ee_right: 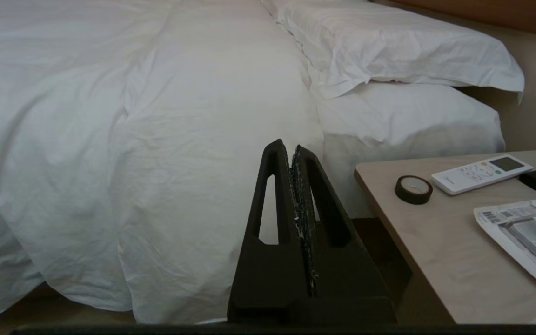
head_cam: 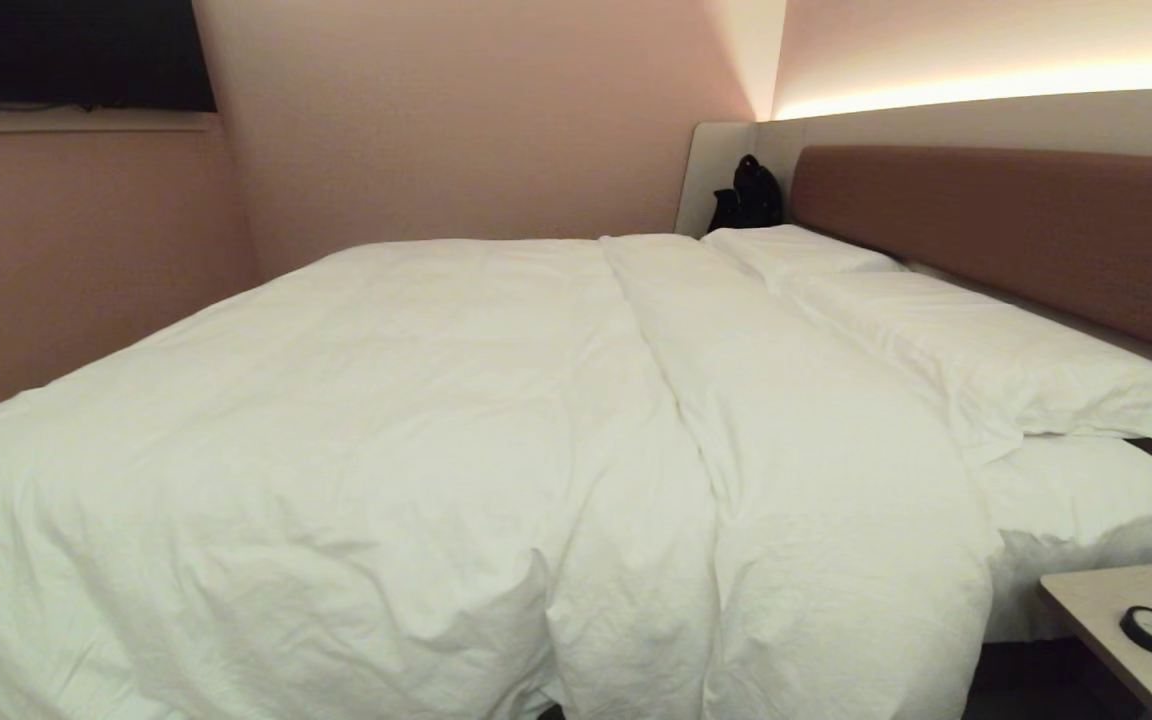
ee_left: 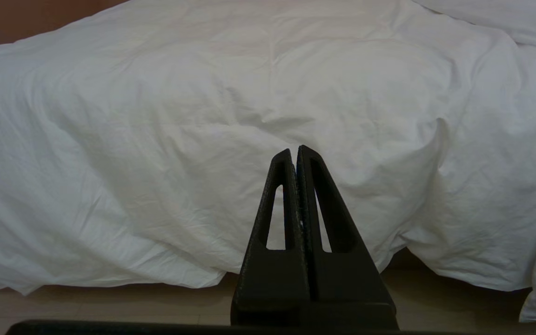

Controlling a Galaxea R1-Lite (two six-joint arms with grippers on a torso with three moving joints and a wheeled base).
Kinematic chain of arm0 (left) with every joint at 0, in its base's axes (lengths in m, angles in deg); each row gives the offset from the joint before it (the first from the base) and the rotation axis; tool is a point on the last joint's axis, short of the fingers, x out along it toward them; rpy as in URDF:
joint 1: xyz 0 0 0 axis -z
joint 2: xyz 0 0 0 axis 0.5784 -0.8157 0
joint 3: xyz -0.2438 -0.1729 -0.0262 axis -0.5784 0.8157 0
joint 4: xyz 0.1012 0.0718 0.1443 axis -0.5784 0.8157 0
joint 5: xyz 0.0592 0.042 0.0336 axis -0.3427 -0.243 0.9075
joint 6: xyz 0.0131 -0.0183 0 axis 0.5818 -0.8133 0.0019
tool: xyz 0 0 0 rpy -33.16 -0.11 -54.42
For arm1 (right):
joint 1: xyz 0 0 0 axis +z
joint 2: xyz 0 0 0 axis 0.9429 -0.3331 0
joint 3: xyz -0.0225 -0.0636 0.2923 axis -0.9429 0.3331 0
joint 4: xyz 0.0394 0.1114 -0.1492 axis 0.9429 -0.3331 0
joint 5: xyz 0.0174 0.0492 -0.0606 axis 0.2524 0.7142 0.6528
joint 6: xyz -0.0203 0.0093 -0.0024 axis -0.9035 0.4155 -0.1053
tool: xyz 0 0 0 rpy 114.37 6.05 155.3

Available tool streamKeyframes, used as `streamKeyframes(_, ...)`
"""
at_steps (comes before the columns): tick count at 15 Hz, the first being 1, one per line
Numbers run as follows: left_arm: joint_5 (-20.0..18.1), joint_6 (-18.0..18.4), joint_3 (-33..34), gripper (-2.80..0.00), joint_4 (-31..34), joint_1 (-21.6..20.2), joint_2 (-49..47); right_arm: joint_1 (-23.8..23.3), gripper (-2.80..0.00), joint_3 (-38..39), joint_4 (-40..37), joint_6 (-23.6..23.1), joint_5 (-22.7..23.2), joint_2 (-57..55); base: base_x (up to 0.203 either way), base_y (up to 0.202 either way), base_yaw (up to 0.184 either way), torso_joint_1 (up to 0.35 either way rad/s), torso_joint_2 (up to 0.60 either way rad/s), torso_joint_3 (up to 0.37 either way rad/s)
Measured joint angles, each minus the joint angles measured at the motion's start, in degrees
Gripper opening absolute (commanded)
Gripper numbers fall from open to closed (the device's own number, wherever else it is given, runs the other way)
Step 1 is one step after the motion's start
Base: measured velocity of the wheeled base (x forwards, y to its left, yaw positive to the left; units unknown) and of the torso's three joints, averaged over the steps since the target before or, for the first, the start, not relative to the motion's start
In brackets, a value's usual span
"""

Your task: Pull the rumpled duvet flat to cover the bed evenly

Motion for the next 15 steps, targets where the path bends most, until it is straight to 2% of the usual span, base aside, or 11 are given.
streamKeyframes(6, 0.0, 0.0, 0.0, -2.80, 0.0, 0.0, 0.0, 0.0, -2.80, 4.7, 4.7, -1.2, 0.0, 0.0, 0.000, 0.000, 0.000, 0.000, 0.00, 0.000)
streamKeyframes(15, 0.0, 0.0, 0.0, -2.80, 0.0, 0.0, 0.0, 0.0, -2.80, 6.0, 4.9, -1.7, 0.6, 0.0, 0.000, 0.000, 0.000, 0.000, 0.00, 0.000)
